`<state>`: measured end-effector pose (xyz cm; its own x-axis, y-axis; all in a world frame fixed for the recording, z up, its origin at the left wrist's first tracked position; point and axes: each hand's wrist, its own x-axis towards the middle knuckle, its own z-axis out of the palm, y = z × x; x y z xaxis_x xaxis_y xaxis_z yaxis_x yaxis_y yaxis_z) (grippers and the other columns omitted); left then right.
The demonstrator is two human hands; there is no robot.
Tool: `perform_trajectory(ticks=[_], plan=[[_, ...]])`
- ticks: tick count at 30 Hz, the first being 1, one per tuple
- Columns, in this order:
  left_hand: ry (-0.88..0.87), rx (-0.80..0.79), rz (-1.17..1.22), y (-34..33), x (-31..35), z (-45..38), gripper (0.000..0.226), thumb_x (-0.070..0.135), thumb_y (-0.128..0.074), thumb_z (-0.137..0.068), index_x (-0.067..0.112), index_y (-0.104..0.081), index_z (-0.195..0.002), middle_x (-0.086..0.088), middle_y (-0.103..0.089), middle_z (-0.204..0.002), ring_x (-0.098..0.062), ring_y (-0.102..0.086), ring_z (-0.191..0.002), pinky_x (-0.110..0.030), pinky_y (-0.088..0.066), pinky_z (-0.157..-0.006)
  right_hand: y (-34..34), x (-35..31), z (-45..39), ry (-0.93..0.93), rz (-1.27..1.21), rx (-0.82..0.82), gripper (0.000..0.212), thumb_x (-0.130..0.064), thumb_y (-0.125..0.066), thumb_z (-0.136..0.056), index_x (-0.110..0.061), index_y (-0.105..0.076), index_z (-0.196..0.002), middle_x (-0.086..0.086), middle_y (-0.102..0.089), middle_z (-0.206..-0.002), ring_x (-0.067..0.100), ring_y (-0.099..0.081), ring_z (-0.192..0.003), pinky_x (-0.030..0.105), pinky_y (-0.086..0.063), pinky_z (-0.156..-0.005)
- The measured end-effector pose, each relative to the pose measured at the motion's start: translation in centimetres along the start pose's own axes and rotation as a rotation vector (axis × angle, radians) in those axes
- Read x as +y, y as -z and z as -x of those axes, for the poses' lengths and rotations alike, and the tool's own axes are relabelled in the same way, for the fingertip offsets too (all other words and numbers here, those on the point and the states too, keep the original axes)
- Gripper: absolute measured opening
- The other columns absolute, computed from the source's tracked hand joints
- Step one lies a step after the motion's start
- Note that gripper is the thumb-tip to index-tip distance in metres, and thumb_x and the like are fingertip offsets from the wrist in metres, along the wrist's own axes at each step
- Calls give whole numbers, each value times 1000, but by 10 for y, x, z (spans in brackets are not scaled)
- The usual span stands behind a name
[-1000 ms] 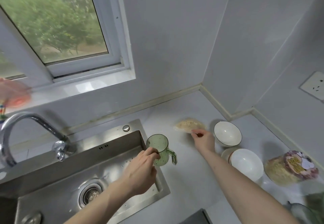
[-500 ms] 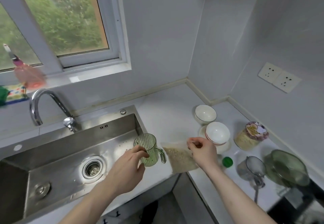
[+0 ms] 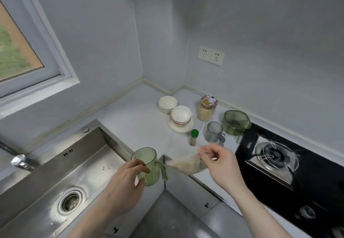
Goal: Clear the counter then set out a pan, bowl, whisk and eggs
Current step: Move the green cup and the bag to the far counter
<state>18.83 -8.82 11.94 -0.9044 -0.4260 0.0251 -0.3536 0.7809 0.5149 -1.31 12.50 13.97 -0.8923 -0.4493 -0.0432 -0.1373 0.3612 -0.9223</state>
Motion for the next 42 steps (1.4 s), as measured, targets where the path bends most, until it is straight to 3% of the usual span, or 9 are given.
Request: perform_trajectory(ticks=[4, 11, 13, 15, 20, 26, 30, 39, 42], plan=[[-134, -83, -3, 2, 15, -13, 24, 19, -61, -92, 33, -70, -110, 25, -54, -119, -3, -54, -111, -11, -34, -89, 33, 5, 44, -49, 22, 133, 11, -19, -75, -89, -28, -78, -85, -17, -75, -83, 2, -67, -78, 10, -48, -69], [-335, -207, 14, -18, 58, 0, 29, 22, -59, -92, 35, -69, -117, 24, -51, -128, -3, -50, -121, -22, -39, -105, 85, 28, 130, -133, 25, 352, 12, -20, -74, -91, -31, -77, -87, -14, -76, -84, 6, -70, -84, 30, -57, -78], [-414, -235, 13, -26, 80, 2, 29, 21, -60, -93, 35, -69, -117, 25, -50, -125, -1, -49, -119, -13, -36, -102, 103, 34, 152, -147, 26, 413, 14, -18, -74, -91, -31, -77, -87, -14, -76, -84, 6, -69, -82, 33, -58, -77], [-486, -270, 23, -36, 110, 3, 30, 19, -59, -93, 33, -69, -118, 26, -50, -122, 0, -49, -115, -6, -31, -95, 128, 42, 178, -163, 20, 498, 16, -16, -74, -91, -31, -77, -86, -14, -75, -83, 6, -68, -80, 31, -56, -74], [-654, -355, 48, -77, 195, 14, 30, 20, -61, -91, 32, -68, -117, 29, -47, -120, 0, -48, -115, -18, -40, -100, 198, 70, 252, -199, 13, 667, 15, -16, -73, -90, -30, -77, -85, -11, -75, -83, 6, -67, -80, 21, -48, -70], [-814, -414, 19, -143, 322, 65, 32, 31, -59, -95, 34, -64, -126, 29, -44, -125, 5, -44, -117, -11, -36, -94, 302, 120, 354, -249, 2, 842, 15, -11, -75, -88, -25, -78, -82, -3, -75, -78, 12, -68, -75, 30, -53, -71], [-884, -463, 19, -184, 401, 106, 38, 32, -57, -96, 31, -59, -134, 26, -41, -130, 5, -43, -120, -10, -33, -99, 369, 149, 411, -273, -5, 937, 17, -4, -74, -88, -20, -77, -82, -3, -76, -76, 4, -67, -67, 31, -54, -71], [-1024, -571, -9, -267, 538, 169, 44, 35, -54, -96, 30, -53, -140, 28, -36, -135, 3, -41, -124, -14, -36, -103, 490, 200, 508, -350, 11, 1101, 10, -14, -77, -87, -23, -77, -84, -6, -75, -71, 6, -67, -66, 25, -55, -69], [-1073, -603, -39, -293, 576, 170, 46, 34, -53, -97, 29, -51, -142, 27, -36, -135, 4, -39, -124, -11, -31, -100, 519, 222, 522, -377, -8, 1148, 9, -15, -78, -86, -24, -77, -84, -6, -75, -72, 13, -68, -68, 33, -58, -72]])
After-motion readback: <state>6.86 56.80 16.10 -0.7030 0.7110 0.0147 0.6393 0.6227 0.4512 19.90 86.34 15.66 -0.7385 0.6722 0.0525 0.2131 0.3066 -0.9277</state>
